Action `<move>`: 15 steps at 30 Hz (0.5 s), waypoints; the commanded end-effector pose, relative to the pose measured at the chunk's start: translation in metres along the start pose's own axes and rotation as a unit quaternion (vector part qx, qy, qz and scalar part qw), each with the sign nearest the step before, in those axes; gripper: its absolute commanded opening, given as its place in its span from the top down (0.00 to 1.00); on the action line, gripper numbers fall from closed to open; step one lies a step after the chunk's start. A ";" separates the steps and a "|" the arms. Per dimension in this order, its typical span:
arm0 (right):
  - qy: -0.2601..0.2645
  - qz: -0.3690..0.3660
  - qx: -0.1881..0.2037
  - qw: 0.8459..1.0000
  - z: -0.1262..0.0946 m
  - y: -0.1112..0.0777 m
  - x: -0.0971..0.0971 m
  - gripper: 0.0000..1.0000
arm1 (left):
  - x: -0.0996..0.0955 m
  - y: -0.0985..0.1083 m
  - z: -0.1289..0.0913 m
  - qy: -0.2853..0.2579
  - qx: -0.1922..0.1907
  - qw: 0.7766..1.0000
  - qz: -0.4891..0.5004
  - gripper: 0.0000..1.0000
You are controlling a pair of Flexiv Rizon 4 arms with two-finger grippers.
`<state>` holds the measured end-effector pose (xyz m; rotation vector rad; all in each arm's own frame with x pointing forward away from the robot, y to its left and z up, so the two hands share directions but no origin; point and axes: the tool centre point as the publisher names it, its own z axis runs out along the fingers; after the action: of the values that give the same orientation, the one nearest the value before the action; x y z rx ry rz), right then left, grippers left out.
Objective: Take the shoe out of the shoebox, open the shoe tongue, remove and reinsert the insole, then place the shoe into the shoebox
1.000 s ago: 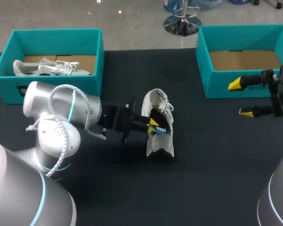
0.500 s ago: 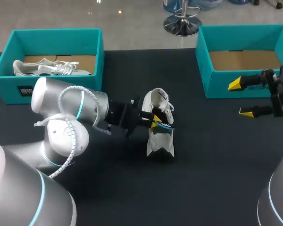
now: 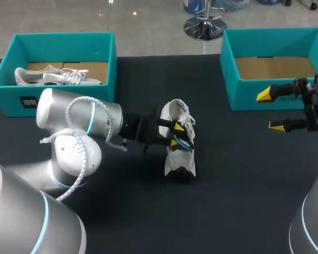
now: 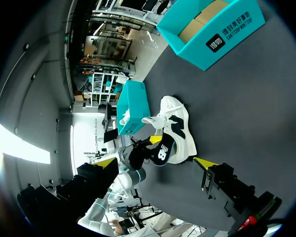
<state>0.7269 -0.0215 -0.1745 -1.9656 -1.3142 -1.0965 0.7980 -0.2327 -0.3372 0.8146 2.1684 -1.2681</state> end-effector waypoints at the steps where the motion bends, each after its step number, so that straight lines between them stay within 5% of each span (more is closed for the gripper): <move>1: -0.002 0.001 -0.001 1.000 0.000 -0.001 0.000 0.00 | 0.008 -0.010 -0.016 -0.004 0.006 1.000 0.004 0.63; 4: -0.002 0.001 -0.001 1.000 0.000 -0.001 0.000 0.00 | 0.010 -0.012 -0.017 -0.002 0.005 1.000 0.008 0.65; 7: -0.002 0.001 -0.001 1.000 0.000 -0.001 0.000 0.00 | 0.012 -0.011 -0.013 0.003 0.003 1.000 0.007 1.00; 15: -0.002 0.001 -0.001 1.000 0.000 -0.001 0.000 0.00 | 0.009 -0.003 0.007 0.013 -0.020 0.999 0.031 1.00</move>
<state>0.7269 -0.0215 -0.1745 -1.9657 -1.3142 -1.0965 0.7840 -0.2242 -0.3398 0.8814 2.1525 -1.2052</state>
